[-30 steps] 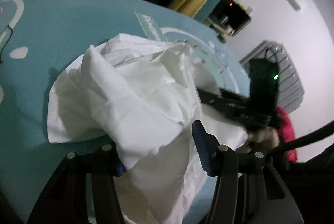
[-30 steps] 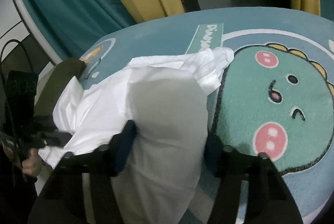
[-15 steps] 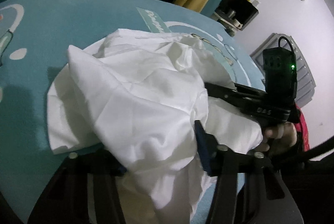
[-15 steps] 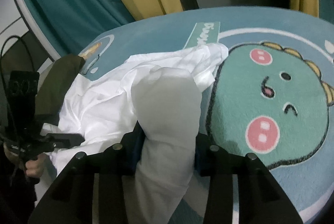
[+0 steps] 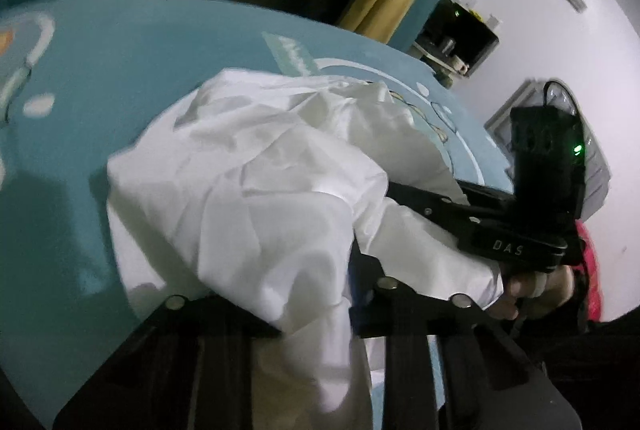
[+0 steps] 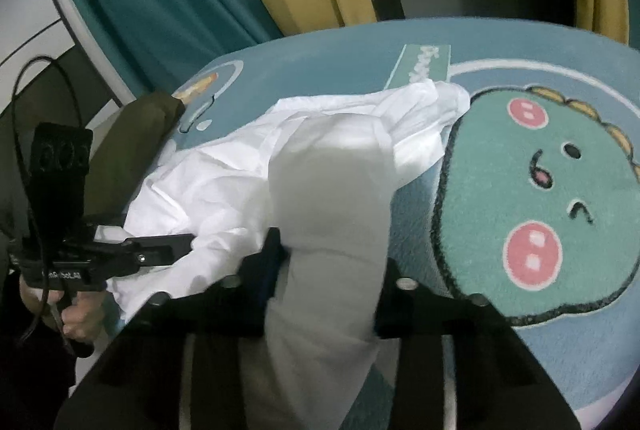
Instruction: Fold large clothes
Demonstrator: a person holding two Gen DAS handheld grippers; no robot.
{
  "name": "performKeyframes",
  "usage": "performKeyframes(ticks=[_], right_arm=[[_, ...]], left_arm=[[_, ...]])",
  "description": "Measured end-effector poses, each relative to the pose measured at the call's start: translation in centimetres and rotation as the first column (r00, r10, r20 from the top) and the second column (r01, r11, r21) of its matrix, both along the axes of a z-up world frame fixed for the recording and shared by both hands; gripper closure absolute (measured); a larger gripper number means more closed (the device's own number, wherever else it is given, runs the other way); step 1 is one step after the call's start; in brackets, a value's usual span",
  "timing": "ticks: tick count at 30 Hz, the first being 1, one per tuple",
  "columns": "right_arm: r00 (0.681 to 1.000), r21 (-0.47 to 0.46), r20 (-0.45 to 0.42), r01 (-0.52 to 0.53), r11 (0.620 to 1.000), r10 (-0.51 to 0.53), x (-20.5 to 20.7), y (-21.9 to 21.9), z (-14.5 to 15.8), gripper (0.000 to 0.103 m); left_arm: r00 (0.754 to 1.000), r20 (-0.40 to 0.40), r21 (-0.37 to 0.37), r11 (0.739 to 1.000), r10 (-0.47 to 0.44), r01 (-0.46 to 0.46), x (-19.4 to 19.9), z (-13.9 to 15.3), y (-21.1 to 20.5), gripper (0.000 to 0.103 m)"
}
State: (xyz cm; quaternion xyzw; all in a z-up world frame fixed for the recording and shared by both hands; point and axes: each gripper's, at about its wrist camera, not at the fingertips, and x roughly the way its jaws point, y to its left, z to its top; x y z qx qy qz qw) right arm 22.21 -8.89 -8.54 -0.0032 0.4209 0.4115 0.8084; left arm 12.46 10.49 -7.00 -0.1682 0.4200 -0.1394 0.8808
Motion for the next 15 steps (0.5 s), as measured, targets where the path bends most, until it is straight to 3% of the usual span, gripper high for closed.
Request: performKeyframes(ticks=[2, 7, 15], right_arm=[[0.999, -0.011, 0.049, 0.01, 1.0, -0.01, -0.7, -0.5, 0.7, 0.078], [0.993, -0.003, 0.108, 0.052, 0.999, -0.052, -1.5, -3.0, 2.4, 0.08], [0.979, 0.037, 0.162, 0.116, 0.993, -0.121, -2.6, -7.4, 4.8, 0.081]], left_arm=[[1.0, 0.03, 0.042, 0.999, 0.003, -0.005, -0.1, 0.8, -0.9, 0.081], [0.998, 0.066, 0.009, 1.0, -0.016, 0.015, -0.4, 2.2, -2.4, 0.081], [0.99, 0.123, 0.02, 0.997, -0.076, 0.074, 0.1, 4.5, -6.2, 0.082]])
